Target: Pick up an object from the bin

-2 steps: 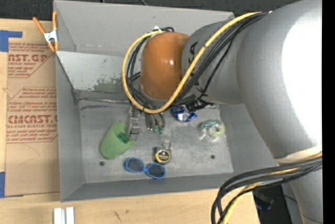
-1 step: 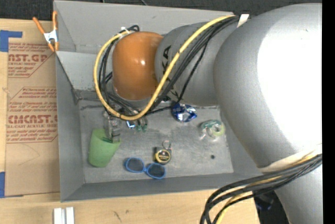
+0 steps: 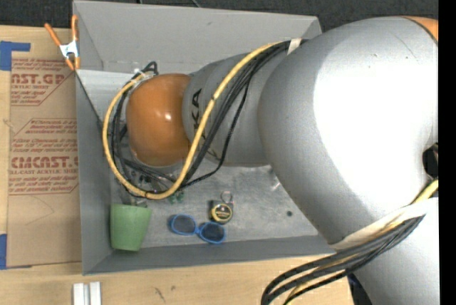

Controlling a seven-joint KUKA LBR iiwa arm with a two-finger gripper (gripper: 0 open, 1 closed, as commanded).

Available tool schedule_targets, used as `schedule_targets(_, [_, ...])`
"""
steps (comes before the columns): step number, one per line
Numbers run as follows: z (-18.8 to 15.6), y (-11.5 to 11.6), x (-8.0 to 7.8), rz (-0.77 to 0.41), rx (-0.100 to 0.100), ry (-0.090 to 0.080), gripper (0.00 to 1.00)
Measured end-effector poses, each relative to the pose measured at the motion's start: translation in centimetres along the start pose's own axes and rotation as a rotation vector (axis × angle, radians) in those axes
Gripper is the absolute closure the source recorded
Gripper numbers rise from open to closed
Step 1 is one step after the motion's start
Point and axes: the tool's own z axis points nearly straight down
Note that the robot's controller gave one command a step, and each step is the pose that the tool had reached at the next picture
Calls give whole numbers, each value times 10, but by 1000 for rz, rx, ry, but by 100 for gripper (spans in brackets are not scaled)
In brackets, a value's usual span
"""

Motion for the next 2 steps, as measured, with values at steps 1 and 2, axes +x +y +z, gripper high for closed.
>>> schedule_targets(1, [-5, -3, -6, 4, 2, -20, 0])
schedule_targets(2, [-11, 22, 44, -414, 0, 3, 0])
